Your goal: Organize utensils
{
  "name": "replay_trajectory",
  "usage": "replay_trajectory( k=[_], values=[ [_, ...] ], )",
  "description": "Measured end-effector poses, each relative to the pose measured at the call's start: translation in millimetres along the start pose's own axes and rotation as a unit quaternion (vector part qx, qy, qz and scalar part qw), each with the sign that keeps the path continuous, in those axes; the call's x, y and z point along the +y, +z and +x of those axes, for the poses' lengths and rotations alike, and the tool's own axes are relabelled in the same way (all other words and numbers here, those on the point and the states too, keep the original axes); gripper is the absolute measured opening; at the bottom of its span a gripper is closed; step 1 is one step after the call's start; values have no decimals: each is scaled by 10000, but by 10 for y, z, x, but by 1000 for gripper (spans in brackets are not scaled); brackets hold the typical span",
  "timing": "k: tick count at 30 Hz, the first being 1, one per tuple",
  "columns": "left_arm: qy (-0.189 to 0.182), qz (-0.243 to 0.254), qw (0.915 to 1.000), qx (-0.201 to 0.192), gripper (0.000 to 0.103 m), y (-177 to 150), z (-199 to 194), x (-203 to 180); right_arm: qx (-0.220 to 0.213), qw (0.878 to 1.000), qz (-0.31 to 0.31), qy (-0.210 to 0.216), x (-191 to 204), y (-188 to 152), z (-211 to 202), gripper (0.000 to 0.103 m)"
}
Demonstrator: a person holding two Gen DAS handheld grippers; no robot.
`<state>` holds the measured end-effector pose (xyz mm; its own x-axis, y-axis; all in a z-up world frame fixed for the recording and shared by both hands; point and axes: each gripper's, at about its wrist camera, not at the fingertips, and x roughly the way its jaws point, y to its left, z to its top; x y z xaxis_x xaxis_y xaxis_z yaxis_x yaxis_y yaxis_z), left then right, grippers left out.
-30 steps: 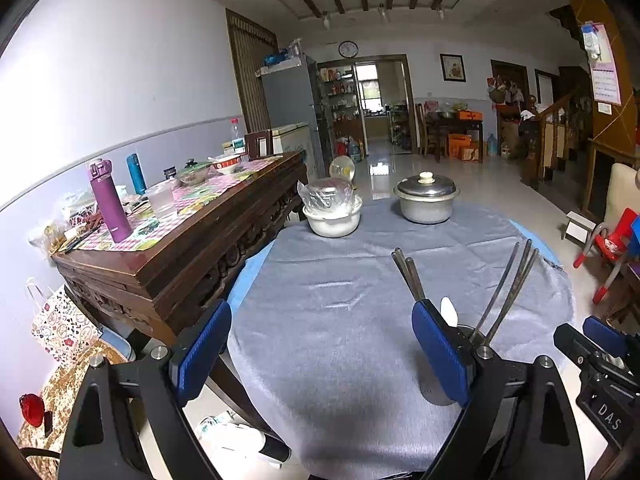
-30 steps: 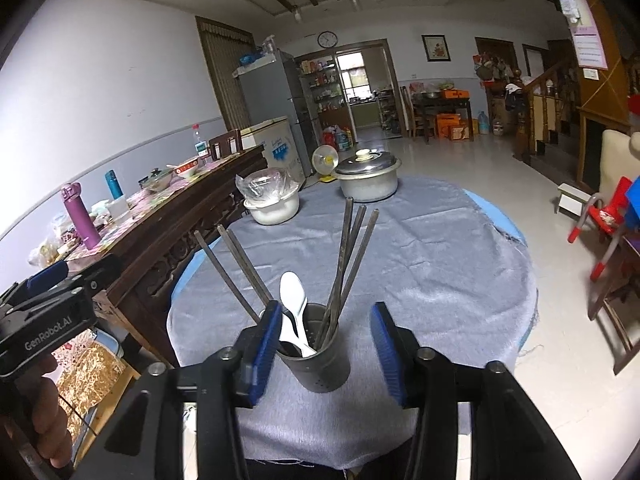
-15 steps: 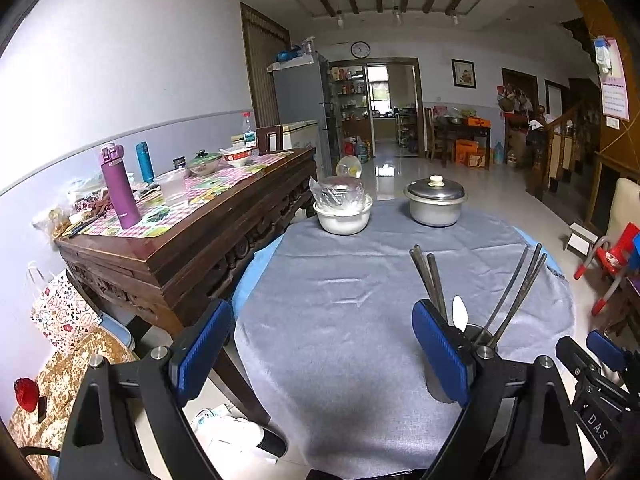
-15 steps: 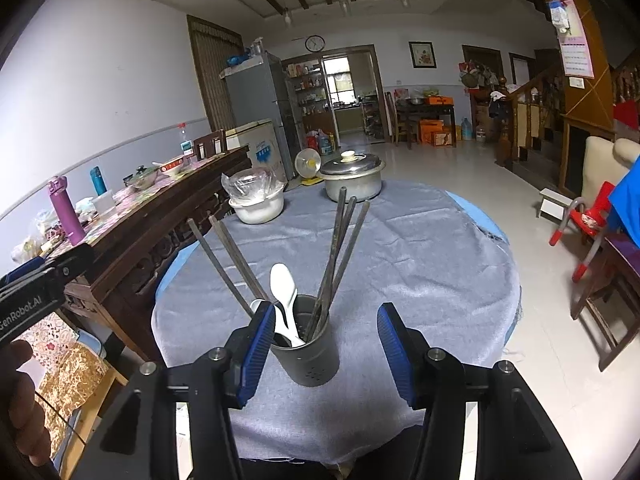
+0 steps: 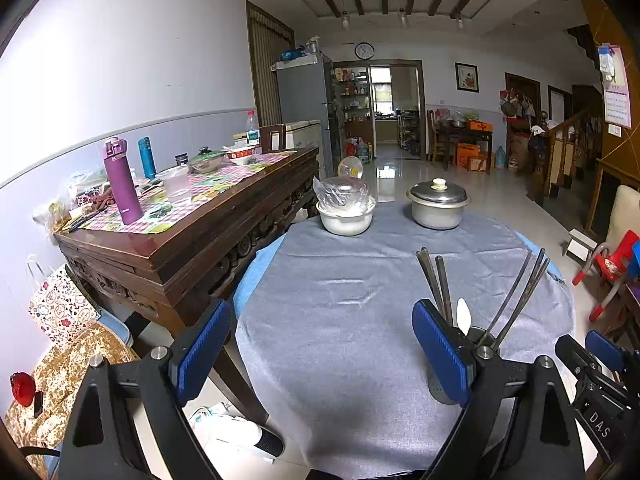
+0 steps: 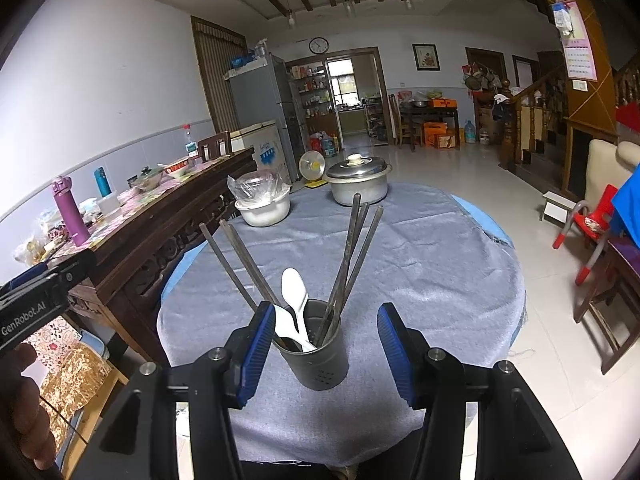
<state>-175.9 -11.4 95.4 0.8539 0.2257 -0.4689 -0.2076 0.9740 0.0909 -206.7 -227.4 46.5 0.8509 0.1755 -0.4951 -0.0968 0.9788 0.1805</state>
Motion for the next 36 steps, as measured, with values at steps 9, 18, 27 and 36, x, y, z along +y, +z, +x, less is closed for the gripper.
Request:
replay_trajectory(
  k=[9,18,27,36],
  values=[
    [-5,0,10000,14,92,-10,-4,2,-25,10000,10,18,8,7,-30,57],
    [-3,-20,10000,5,92,-26,1,2,-82,10000,6,51,65,35,-77,57],
    [-1,-30,10000,4,92,-35,2,4,-38,9999,2,97,86,27,-56,57],
    [-2,-30,10000,8,92,-35,4,7,-31,9999,12,111,98,9,-35,57]
  ],
)
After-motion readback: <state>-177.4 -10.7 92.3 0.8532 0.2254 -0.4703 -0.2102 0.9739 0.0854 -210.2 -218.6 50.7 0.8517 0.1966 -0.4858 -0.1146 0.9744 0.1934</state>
